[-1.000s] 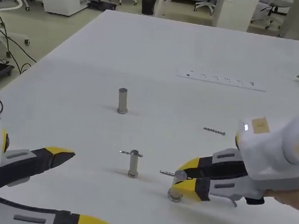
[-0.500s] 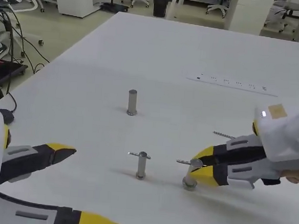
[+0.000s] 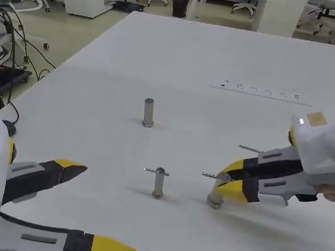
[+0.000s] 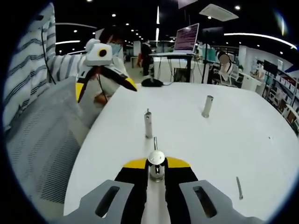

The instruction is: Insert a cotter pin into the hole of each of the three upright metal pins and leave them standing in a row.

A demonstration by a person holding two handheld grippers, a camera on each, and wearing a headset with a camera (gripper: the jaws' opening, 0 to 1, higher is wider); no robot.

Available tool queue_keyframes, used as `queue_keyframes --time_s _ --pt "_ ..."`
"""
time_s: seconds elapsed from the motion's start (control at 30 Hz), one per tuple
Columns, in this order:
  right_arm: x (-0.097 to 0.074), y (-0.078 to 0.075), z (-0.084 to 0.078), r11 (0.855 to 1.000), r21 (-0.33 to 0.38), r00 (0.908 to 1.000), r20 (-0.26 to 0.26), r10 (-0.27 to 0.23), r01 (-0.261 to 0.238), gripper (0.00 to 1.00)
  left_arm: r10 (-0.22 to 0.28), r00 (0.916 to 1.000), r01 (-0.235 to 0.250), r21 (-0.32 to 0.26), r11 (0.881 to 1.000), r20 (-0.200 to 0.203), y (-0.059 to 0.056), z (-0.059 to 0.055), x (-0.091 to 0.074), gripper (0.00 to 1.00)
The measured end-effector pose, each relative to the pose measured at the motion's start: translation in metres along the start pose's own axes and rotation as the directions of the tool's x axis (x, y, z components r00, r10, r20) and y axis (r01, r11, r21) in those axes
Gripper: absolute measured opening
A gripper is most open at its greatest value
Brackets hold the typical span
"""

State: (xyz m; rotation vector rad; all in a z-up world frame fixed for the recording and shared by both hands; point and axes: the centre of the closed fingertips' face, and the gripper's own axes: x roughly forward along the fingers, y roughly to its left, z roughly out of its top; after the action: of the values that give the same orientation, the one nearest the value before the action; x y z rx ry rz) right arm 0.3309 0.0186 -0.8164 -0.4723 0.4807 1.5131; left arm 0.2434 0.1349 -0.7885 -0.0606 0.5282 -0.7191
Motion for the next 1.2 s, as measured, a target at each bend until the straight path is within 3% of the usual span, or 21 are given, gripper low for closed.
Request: queue_keyframes --time_s 0.4,0.8,1.2 --pt "0.0061 0.0075 -0.0033 1.000 0.002 1.0000 -0.002 0.004 -0.004 0.13 0.001 1.0000 -0.001 -0.001 1.000 -0.006 0.0000 -0.0018 -0.0018 0.99" --pt "0.0063 0.0054 -0.0036 1.000 -0.021 0.9999 -0.010 0.008 -0.008 0.14 -0.022 0.9995 0.022 -0.001 1.000 -0.023 -0.0044 -0.0064 0.0045 0.99" --pt "0.0067 0.0047 -0.0047 1.000 0.014 1.0000 -0.001 0.003 -0.003 0.19 -0.029 0.9991 0.029 -0.005 1.000 -0.032 -0.0065 -0.0085 0.0055 0.99"
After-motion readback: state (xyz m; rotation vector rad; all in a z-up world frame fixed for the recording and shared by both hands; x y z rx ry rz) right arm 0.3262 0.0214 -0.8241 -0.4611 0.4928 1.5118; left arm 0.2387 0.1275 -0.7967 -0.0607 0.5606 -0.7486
